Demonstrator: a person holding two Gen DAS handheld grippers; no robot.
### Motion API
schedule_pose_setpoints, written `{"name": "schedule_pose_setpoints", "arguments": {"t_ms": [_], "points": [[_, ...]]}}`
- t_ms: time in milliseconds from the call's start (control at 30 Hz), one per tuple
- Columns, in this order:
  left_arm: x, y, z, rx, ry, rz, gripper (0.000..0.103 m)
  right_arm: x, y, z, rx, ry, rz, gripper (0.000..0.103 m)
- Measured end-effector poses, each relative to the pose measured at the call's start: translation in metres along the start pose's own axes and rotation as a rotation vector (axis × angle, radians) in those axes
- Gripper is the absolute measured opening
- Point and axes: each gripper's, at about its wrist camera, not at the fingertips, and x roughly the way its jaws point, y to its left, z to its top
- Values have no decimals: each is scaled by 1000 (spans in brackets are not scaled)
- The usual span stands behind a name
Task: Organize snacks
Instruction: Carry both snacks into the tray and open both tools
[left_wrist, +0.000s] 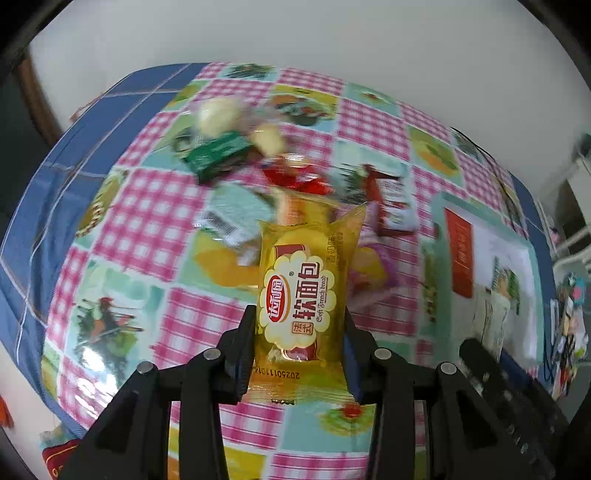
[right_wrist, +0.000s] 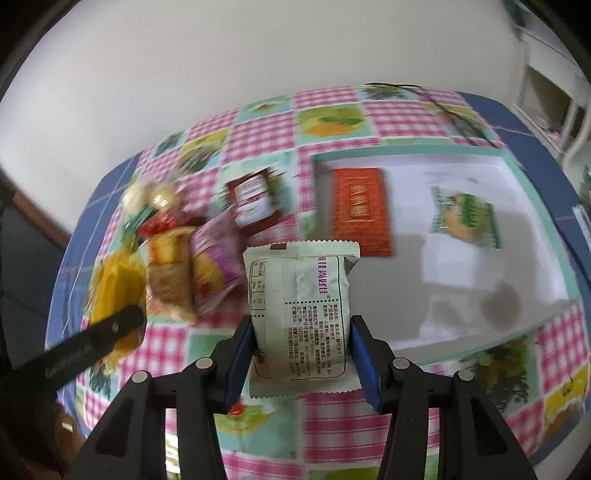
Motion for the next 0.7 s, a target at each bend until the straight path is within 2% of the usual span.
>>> {"name": "schedule_pose_setpoints", "arguments": {"t_ms": [433,700], "points": [[1,-115,-24,298,-17,-70,42,-19,-98,12,227,-66,-84,54],[9,-155,-28,407,-21,-85,42,-22,-132,14,297,-82,-115,54]]}}
